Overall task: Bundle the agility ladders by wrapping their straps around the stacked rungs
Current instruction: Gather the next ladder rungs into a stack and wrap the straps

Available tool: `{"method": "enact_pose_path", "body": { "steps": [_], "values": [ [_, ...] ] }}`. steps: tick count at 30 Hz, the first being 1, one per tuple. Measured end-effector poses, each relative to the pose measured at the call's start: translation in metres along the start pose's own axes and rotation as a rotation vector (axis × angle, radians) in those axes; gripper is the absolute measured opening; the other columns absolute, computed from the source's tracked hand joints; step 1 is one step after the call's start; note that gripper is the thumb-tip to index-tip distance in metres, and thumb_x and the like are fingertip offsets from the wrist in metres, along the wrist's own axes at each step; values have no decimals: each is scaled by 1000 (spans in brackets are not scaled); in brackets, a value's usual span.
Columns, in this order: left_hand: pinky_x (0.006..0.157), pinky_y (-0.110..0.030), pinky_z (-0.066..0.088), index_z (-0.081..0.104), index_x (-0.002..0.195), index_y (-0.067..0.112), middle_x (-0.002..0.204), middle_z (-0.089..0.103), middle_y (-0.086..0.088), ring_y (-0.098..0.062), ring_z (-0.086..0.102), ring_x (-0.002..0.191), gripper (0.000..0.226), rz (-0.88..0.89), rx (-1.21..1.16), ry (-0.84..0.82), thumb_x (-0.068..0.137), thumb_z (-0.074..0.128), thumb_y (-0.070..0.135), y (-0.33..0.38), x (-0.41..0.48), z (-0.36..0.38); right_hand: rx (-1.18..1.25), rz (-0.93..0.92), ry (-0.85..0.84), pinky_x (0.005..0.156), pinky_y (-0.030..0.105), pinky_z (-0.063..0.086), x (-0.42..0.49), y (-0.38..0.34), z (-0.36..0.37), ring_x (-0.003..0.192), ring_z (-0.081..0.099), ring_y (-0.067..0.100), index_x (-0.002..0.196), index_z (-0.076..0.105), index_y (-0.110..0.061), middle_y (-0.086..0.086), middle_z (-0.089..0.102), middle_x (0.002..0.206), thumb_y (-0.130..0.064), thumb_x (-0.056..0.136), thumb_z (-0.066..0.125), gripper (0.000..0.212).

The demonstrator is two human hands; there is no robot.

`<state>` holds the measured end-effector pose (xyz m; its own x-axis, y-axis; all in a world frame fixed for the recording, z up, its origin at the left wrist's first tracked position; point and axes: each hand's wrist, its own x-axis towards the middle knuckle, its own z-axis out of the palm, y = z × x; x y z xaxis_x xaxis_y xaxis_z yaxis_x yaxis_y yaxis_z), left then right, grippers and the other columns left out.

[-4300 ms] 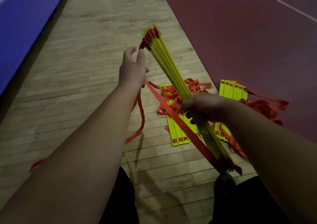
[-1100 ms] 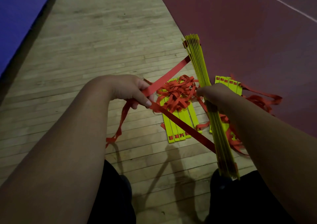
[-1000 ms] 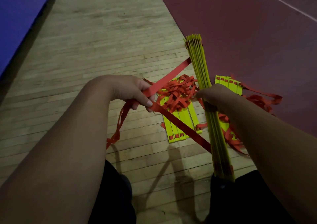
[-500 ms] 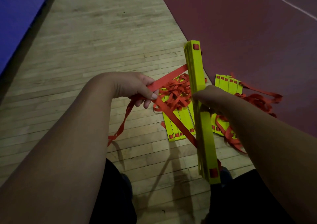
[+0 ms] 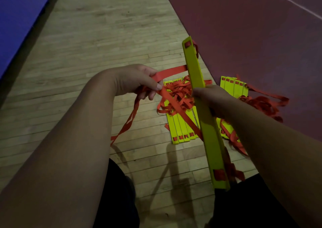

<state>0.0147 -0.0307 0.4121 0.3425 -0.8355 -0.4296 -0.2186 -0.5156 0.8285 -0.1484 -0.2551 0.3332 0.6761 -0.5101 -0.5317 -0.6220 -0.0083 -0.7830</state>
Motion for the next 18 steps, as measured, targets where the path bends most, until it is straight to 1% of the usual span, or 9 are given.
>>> {"method": "enact_pose_path", "body": {
  "steps": [1, 2, 4, 6, 7, 10, 14, 16, 18],
  "values": [
    [56, -25, 45, 70, 100, 12, 76, 69, -12, -20, 53, 59, 6, 11, -9, 13, 103, 65, 9, 0, 0, -1, 47, 15, -14, 79, 55, 65, 0, -1, 1, 84, 77, 35, 106, 67, -8, 20, 76, 97, -22, 93, 75, 21],
    [54, -24, 45, 70, 100, 12, 75, 68, -12, -19, 53, 58, 7, 16, -15, 26, 103, 65, 9, 0, -1, -1, 107, 41, -38, 75, 56, 66, -1, -3, 1, 87, 79, 37, 111, 67, -5, 24, 78, 103, -18, 94, 74, 22],
    [53, -23, 45, 70, 100, 12, 72, 68, -11, -17, 52, 55, 6, 16, -24, 49, 102, 65, 8, 0, -1, -1, 202, 76, -77, 61, 45, 65, -3, -6, 2, 81, 81, 32, 121, 65, 0, 26, 79, 104, -10, 98, 69, 26],
    [52, -23, 44, 71, 99, 11, 72, 68, -11, -16, 51, 53, 6, 4, -24, 61, 101, 66, 8, 1, 0, -1, 160, 72, -58, 54, 36, 61, -3, -7, 4, 64, 77, 23, 121, 66, 2, 19, 78, 92, -7, 98, 68, 25],
    [52, -22, 45, 72, 98, 11, 72, 69, -11, -16, 52, 53, 6, -8, -18, 59, 101, 67, 9, 1, 1, 0, 110, 72, -32, 54, 35, 60, -2, -7, 5, 60, 73, 22, 120, 67, 2, 15, 74, 86, -8, 98, 69, 23],
    [56, -24, 46, 77, 100, 10, 79, 75, -14, -16, 54, 52, 5, -73, 16, 39, 99, 73, 13, 1, 3, 1, 2, 106, 21, 67, 38, 61, 6, -1, 5, 70, 69, 23, 115, 70, 1, 11, 69, 85, -17, 101, 70, 23],
    [63, -28, 46, 77, 111, 9, 96, 82, -17, -15, 57, 55, 14, -121, 74, 20, 100, 75, 19, -2, 7, 3, -16, 109, 4, 81, 43, 64, 11, 4, 3, 86, 71, 25, 113, 67, -4, 13, 70, 103, -32, 102, 72, 31],
    [64, -29, 46, 77, 112, 11, 100, 82, -16, -14, 58, 55, 15, -122, 79, 7, 101, 75, 21, -2, 8, 4, -8, 95, -30, 92, 50, 64, 10, 3, 1, 92, 71, 29, 112, 65, -5, 16, 68, 108, -30, 100, 72, 29],
    [64, -30, 45, 77, 112, 11, 103, 82, -16, -14, 58, 56, 16, -120, 83, -16, 102, 75, 24, -1, 8, 4, -23, 71, -47, 96, 54, 62, 12, 1, -1, 93, 71, 33, 113, 66, -2, 20, 69, 108, -24, 98, 72, 27]
  ]
}}
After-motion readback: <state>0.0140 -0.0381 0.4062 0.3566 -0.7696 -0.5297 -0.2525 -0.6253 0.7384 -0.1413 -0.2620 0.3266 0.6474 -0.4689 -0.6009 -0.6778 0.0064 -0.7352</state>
